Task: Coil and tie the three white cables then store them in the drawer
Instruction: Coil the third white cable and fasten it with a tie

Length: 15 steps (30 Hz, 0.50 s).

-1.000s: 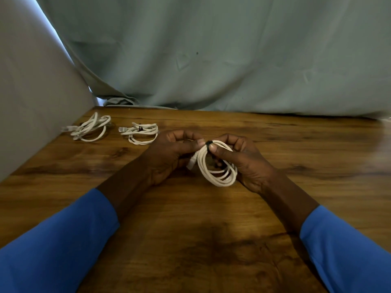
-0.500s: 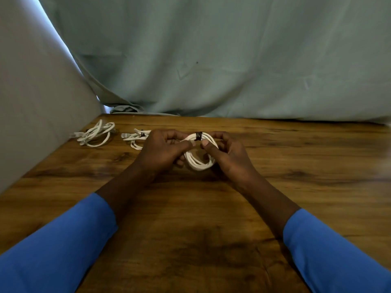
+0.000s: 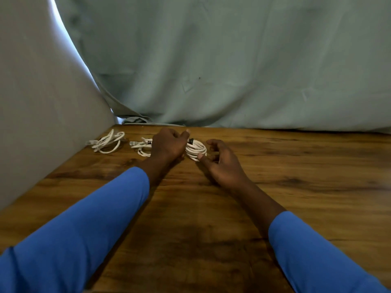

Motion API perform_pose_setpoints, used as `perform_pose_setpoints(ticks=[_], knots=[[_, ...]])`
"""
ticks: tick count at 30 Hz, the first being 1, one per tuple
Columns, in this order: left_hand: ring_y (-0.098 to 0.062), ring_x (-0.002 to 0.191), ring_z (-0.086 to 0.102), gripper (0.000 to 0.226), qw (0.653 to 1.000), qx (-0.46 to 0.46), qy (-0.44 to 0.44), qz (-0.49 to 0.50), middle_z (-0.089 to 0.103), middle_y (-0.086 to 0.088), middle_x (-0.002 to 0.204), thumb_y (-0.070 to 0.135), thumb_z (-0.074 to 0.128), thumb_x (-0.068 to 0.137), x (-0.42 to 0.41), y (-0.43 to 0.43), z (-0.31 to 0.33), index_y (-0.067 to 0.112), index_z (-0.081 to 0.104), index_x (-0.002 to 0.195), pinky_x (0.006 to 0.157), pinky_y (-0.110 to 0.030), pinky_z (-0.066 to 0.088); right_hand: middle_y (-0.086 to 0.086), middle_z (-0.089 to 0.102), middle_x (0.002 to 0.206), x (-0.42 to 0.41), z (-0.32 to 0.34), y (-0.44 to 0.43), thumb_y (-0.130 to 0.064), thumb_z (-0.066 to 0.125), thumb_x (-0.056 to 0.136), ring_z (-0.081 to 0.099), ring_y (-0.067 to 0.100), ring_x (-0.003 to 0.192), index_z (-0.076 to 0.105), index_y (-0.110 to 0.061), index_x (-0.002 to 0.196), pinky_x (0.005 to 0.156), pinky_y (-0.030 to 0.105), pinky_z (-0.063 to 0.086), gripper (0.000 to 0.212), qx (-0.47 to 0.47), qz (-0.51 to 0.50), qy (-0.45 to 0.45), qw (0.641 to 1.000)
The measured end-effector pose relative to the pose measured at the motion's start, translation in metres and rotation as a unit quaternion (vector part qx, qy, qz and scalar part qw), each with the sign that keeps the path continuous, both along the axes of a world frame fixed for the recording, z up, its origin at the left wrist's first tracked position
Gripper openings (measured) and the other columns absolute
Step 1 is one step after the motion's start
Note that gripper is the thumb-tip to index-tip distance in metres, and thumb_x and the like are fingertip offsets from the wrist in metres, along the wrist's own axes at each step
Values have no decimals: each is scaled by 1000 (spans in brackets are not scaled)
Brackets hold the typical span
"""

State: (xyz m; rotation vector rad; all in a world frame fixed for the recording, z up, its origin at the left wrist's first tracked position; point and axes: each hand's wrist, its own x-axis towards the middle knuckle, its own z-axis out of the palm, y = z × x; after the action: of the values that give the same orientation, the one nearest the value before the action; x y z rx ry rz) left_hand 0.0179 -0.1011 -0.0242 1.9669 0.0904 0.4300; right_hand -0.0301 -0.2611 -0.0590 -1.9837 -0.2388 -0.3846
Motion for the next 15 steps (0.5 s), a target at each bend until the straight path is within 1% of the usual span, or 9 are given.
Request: perform_pose_setpoints(ticks=[2,3,5,7,8,10,12,14,15], knots=[[-20,52,70,55,998,49,-21,17,69,-3,53,58,60,96,0,2,0,11,71,70,61,-36,59,-2,55,136,1,-1,-1,-34,72,95,63,11,108,53,-26,140,72,23,52,50,-14,3,-2,1000],[-20,57,71,56,997,67,-35,25,69,-1,55,60,57,97,-2,4,0,13,71,70,66,-37,58,-2,54,137,1,-1,-1,-34,72,95,62,11,110,53,-25,142,71,21,51,51,-16,4,0,1000],[-15,69,67,51,991,109,-74,35,70,3,67,58,52,100,-9,8,1,18,71,75,69,-34,48,-1,54,139,2,-1,-2,-32,72,95,63,11,111,53,-23,144,72,19,49,53,-15,4,3,1000],[-10,78,61,41,981,151,-116,33,67,6,83,53,52,103,-21,13,1,20,70,89,72,-30,40,0,55,139,2,-2,-2,-31,72,96,62,10,110,53,-23,143,72,14,46,51,-16,4,1,1000],[-11,83,60,36,977,161,-139,29,67,6,88,52,53,103,-26,17,0,21,70,92,74,-29,39,1,55,139,2,-1,-3,-31,72,96,62,8,107,54,-23,143,72,13,44,51,-20,1,-2,1000],[-13,89,61,28,971,169,-169,22,68,5,93,47,56,102,-39,26,-6,24,69,93,75,-30,40,1,55,138,1,-1,-2,-30,72,95,60,3,100,54,-22,142,71,13,45,51,-26,-5,-5,1000],[-12,93,61,20,969,174,-173,17,68,5,99,44,60,100,-52,35,-14,26,68,98,77,-31,43,1,55,137,-1,0,0,-29,73,95,60,2,97,55,-23,141,73,19,50,50,-27,-15,-9,999],[-13,98,61,18,967,192,-168,22,68,5,106,41,65,97,-68,46,-22,26,69,106,80,-31,46,2,56,135,-5,0,2,-28,72,95,62,9,100,56,-25,139,81,32,57,47,-42,-31,-22,998],[-13,100,60,20,966,200,-159,27,67,5,110,39,68,96,-76,50,-25,26,68,111,81,-31,46,2,56,133,-8,-1,3,-27,72,95,63,13,103,56,-25,138,86,38,59,46,-60,-42,-36,997]])
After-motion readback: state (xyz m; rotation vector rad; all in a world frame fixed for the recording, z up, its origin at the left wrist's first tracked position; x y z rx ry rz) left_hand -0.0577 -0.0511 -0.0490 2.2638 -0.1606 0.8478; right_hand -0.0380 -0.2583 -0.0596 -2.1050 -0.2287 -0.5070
